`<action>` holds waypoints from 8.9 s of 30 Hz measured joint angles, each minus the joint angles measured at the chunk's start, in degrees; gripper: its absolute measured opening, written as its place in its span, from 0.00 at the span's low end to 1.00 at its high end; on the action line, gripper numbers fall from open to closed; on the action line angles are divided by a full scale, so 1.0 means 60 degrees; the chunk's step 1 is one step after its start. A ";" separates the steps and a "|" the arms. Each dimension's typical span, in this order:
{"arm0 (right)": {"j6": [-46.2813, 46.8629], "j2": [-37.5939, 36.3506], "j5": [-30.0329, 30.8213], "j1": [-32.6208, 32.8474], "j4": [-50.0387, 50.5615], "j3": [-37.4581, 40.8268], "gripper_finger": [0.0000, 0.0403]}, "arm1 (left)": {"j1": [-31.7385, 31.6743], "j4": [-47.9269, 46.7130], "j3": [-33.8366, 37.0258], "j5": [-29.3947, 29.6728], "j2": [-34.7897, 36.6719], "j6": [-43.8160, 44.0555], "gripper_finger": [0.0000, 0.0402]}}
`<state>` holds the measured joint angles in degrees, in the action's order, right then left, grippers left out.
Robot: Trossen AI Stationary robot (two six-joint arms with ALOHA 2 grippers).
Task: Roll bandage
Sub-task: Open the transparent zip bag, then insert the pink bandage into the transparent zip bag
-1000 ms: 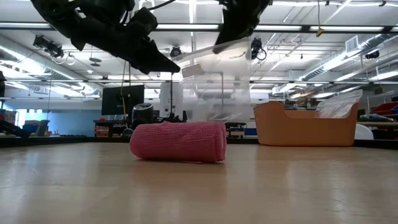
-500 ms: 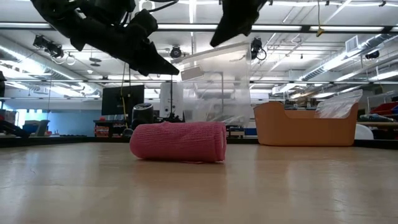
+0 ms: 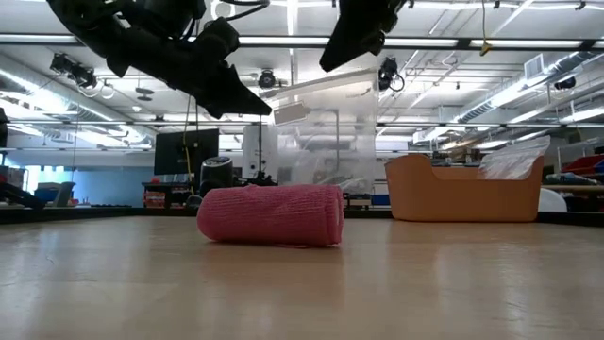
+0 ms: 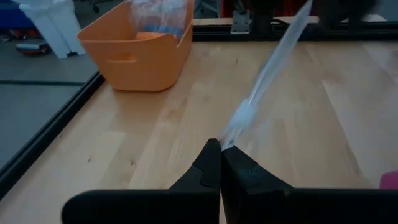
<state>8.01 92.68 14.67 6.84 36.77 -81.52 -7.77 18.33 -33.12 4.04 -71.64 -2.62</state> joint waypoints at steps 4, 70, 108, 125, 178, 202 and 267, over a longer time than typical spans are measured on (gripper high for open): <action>0.0089 0.0000 0.0023 -0.0015 0.0070 0.0000 0.26 | 0.0004 -0.0024 0.0000 0.0131 0.0000 0.0338 0.00; -0.1608 0.1333 -0.4816 -0.1719 -0.0576 0.0049 0.15 | 0.0011 0.0365 0.0004 -0.0634 -0.0004 0.0517 0.00; 0.0915 -0.3585 0.1123 0.0622 -0.1838 0.3809 0.46 | -0.0025 0.0484 0.0007 -0.0999 -0.0004 0.0449 0.00; 0.1489 -0.3858 0.4054 0.2706 -0.7128 0.6852 0.42 | -0.0029 0.2129 0.0871 -0.0124 0.0000 0.1335 0.00; -0.0673 -0.2802 -0.1119 -0.1088 -0.9445 0.6495 0.00 | 0.0324 0.3672 0.0051 -0.0989 -0.1472 0.1428 0.00; -0.0817 -0.3518 -0.0996 -0.1037 -0.7243 0.6495 0.00 | 0.0299 0.2889 -0.1738 -0.1925 -0.2946 0.0773 0.00; 0.1839 -0.5416 0.1805 0.1738 -0.4254 0.6495 0.57 | 0.0051 0.2020 -0.1545 -0.0645 -0.2809 0.0580 0.00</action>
<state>19.05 60.19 25.50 17.27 11.25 -42.54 -7.46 30.46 -42.39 0.16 -88.49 0.86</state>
